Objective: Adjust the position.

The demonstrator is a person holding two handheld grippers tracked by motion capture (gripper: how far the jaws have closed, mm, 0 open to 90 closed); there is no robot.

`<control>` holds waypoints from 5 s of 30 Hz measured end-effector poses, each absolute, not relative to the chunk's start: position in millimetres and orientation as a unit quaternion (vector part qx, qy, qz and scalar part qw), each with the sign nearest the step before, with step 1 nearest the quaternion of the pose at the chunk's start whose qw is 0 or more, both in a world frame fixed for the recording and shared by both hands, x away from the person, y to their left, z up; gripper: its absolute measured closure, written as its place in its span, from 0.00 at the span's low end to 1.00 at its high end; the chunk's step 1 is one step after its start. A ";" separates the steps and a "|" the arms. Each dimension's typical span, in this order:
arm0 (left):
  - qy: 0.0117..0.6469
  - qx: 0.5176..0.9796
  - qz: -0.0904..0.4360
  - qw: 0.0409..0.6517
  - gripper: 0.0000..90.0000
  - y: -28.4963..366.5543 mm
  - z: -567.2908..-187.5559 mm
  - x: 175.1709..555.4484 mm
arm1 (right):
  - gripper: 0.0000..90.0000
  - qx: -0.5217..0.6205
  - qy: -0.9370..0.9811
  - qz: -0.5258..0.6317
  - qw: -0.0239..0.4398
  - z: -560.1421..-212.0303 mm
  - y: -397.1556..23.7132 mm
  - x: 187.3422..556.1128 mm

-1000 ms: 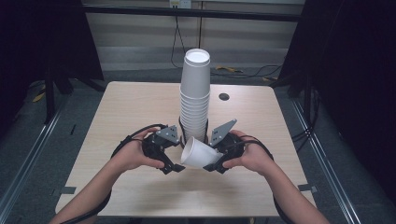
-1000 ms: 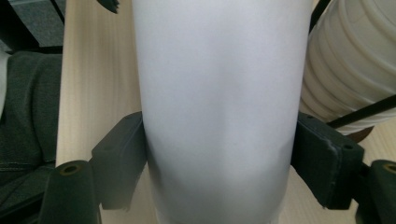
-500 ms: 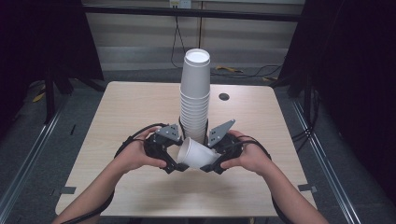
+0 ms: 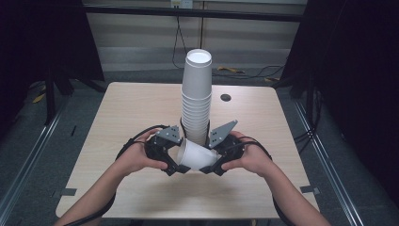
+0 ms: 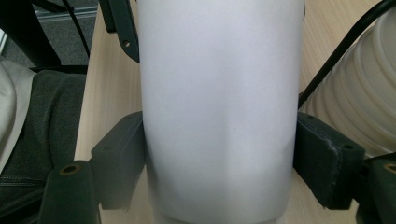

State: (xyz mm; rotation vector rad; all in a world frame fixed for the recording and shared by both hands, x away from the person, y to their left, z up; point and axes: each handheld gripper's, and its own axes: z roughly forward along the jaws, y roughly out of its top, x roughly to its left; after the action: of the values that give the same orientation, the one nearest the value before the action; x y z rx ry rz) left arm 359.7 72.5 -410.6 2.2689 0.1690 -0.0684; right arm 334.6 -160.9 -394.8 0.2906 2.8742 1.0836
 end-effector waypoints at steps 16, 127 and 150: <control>0.066 0.891 -0.031 0.448 0.09 74.8 -405.6 359.5 | 0.26 0.097 0.926 0.363 0.025 -395.4 -162.3 335.7; 0.125 0.962 -0.008 0.243 0.12 107.9 -405.1 366.9 | 0.14 0.295 0.876 0.362 0.118 -504.2 -231.6 318.3; 0.116 0.968 0.001 0.225 0.10 98.6 -404.0 363.5 | 0.14 0.297 0.875 0.365 0.119 -504.8 -231.7 318.8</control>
State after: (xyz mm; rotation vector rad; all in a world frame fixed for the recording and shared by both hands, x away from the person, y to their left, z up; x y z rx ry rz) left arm 363.5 98.6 -404.0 2.6696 0.3199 0.0033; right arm 318.8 -231.7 -504.8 0.8676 2.5579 1.0660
